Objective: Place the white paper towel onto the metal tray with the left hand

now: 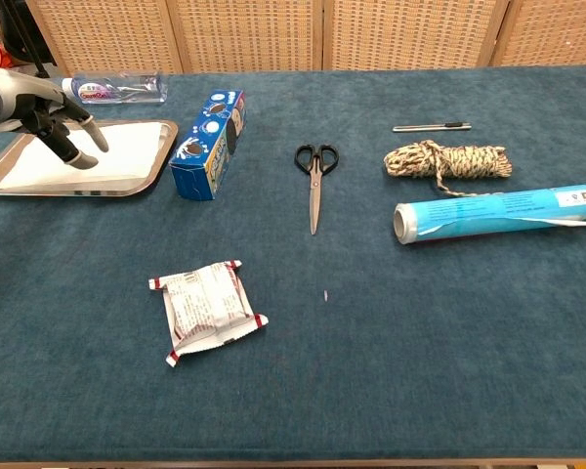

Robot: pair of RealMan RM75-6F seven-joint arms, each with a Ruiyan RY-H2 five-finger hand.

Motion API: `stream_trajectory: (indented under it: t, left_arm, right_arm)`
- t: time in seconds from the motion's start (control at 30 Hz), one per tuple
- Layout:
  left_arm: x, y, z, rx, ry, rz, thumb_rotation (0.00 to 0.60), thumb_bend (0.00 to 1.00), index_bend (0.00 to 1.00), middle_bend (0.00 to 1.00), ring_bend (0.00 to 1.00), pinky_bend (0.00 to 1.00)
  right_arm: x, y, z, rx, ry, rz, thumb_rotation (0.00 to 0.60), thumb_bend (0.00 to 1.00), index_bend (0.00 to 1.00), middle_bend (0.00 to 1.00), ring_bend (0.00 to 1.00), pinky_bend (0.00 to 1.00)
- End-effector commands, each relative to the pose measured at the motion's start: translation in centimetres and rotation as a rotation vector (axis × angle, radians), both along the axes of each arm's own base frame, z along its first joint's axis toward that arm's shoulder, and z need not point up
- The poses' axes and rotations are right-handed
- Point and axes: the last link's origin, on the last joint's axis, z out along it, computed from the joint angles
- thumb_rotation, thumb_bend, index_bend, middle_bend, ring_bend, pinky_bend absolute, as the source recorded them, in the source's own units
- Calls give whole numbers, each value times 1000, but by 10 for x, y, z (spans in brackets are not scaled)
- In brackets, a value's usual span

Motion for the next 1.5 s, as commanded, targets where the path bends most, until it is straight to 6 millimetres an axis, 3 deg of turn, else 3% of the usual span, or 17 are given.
stream_trajectory:
  t: [0.03,0.5,0.73,1.5]
  left_arm:
    - [0,4,-3,-6,2,7,600,384,341,8,0,3]
    - [3,16,-8,-33,-63,69,600,376,341,22,0,9]
    - [3,20,-9,-43,-78,79,600,264,341,22,0,8]
    - [-3,22,-11,-70,-71,94,600,257,341,55,0,32]
  right_arm:
    - [0,0,0,0,0,0,600,0,102,0,0,0]
    - [-1,0,1,-6,-1,-1,600,0,101,0,0,0]
    - [-1,-1,1,-7,0,-3,600,0,102,0,0,0]
    - [-1,-1,0,-10,4,0,600,0,102,0,0,0]
